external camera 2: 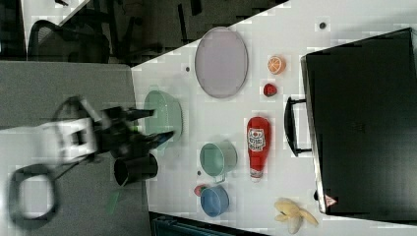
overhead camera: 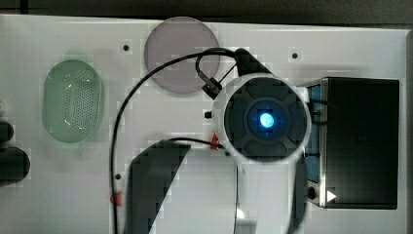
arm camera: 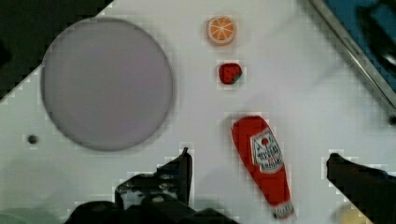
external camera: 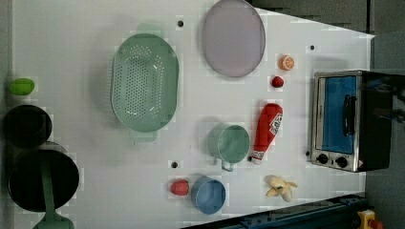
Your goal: Pick ketchup from plate and place it on table.
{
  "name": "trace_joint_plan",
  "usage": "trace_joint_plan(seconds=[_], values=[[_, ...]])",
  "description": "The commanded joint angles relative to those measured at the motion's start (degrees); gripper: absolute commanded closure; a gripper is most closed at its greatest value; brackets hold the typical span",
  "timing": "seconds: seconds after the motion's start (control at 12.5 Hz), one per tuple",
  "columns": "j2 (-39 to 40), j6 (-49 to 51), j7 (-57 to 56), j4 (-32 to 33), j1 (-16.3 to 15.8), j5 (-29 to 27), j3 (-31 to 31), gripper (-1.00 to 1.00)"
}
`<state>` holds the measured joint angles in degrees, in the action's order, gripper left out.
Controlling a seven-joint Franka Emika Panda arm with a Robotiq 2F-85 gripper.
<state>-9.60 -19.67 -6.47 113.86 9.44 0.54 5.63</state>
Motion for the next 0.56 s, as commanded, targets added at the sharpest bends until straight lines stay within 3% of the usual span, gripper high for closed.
trace_joint_plan(seconds=[0.08, 0.24, 0.56], values=[[0.6, 9.3, 8.6, -5.0, -0.4, -0.1, -0.1, -1.00], [0.8, 17.3, 8.6, -8.2, -0.4, -0.1, -0.1, -1.00], [1.0, 17.3, 8.6, -10.4, -0.4, -0.2, -0.1, -1.00]])
